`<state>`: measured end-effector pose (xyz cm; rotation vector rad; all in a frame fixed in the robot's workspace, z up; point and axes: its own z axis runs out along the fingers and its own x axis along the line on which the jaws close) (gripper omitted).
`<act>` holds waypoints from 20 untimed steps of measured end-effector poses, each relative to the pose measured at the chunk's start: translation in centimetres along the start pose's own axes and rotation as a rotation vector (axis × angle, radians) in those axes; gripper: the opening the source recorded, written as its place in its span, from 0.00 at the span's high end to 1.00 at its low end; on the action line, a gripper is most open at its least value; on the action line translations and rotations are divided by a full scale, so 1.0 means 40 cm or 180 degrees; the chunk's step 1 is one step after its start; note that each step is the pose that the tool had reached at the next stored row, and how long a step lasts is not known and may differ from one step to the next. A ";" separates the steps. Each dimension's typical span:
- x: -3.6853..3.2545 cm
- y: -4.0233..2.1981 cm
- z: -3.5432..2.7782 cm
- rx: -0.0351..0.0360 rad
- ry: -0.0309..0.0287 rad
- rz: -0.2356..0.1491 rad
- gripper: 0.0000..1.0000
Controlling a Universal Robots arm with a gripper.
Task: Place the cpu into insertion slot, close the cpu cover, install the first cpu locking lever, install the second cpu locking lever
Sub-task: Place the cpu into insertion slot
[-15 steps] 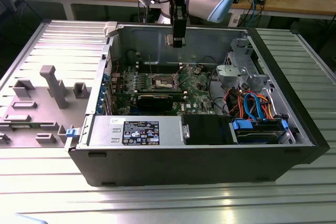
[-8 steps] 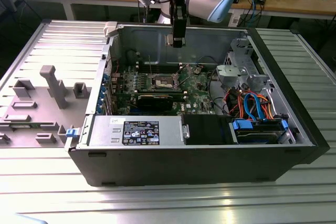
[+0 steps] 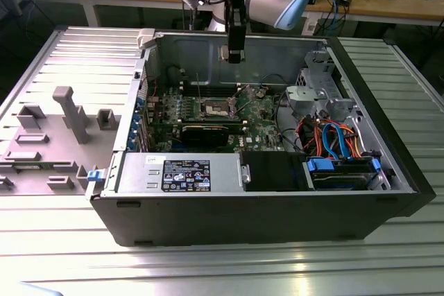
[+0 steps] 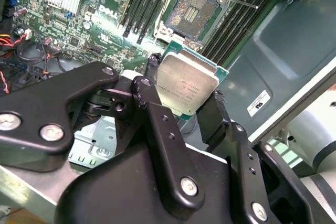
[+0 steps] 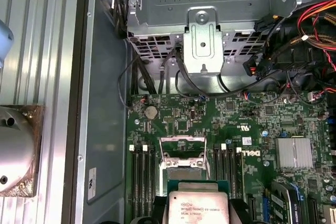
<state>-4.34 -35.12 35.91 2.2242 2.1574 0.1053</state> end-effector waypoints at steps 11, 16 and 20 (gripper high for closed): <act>0.000 -0.001 0.008 0.0021 -0.0032 0.0388 0.46; 0.000 -0.001 0.008 0.0026 -0.0037 0.0445 0.46; 0.000 -0.001 0.008 0.0026 -0.0037 0.0445 0.46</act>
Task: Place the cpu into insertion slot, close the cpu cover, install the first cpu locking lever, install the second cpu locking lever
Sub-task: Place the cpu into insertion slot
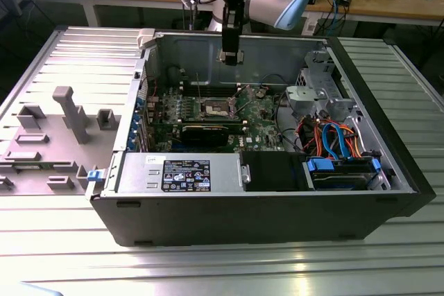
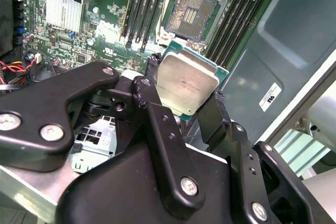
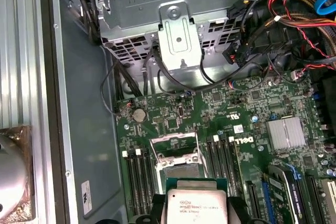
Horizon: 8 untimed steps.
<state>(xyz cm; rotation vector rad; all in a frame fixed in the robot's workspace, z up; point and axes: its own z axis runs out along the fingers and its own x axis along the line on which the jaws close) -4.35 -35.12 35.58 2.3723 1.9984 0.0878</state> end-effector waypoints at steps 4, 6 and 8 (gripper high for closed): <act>0.000 0.000 0.000 0.0000 0.0000 0.0000 0.46; 0.000 0.000 0.000 0.0000 0.0000 0.0000 0.46; 0.000 0.000 0.000 0.0000 0.0000 0.0002 0.46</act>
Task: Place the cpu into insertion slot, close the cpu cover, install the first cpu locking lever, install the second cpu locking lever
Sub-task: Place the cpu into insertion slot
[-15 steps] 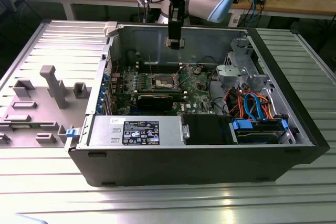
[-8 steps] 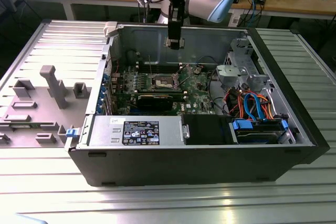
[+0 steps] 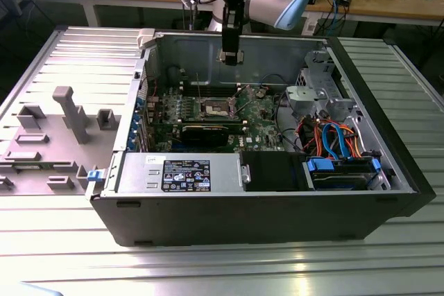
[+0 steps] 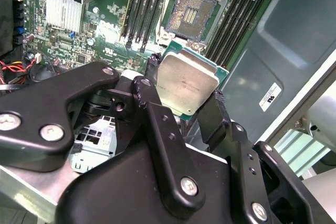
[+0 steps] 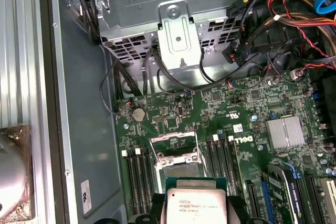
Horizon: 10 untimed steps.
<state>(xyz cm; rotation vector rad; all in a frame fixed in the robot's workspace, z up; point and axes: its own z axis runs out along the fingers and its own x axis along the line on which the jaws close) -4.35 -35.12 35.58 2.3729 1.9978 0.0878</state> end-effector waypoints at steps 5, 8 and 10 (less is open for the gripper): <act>0.000 0.000 0.001 -0.0002 -0.0006 0.0089 0.46; 0.000 0.000 0.002 -0.0003 -0.0010 0.0153 0.46; 0.000 0.000 0.002 -0.0003 -0.0012 0.0176 0.46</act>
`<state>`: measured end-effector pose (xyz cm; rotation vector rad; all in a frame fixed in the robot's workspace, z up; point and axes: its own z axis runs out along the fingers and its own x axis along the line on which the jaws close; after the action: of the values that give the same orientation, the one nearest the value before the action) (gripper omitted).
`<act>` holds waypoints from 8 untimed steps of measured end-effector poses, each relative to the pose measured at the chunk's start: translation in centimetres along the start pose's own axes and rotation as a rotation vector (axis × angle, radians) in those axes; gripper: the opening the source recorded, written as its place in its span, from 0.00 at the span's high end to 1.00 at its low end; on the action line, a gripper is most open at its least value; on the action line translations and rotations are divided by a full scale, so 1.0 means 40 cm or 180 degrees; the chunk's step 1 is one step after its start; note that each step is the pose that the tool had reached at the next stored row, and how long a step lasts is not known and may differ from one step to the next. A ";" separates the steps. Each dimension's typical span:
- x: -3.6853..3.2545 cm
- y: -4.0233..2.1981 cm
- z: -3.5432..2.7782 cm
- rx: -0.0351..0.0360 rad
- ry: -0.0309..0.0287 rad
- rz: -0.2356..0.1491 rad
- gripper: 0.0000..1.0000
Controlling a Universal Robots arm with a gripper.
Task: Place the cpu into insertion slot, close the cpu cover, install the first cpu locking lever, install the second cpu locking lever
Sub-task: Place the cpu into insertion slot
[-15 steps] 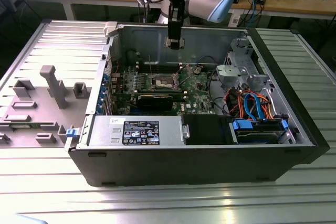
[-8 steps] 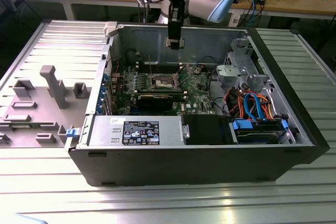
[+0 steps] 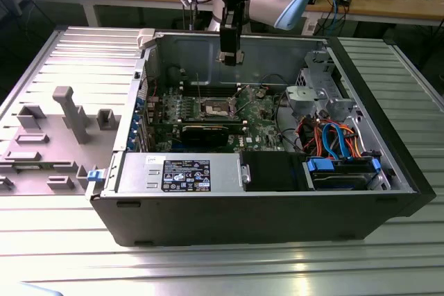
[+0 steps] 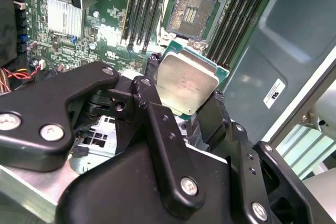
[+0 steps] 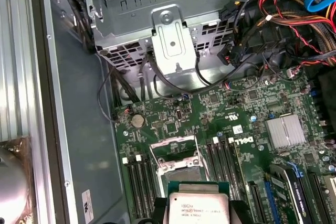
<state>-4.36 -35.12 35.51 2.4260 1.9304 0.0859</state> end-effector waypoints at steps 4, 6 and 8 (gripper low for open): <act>0.000 0.000 0.000 0.0000 0.0000 0.0002 0.46; 0.000 0.000 0.000 0.0000 0.0000 0.0002 0.46; 0.000 0.000 0.000 0.0000 0.0000 0.0003 0.46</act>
<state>-4.35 -35.12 35.50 2.4268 1.9295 0.0859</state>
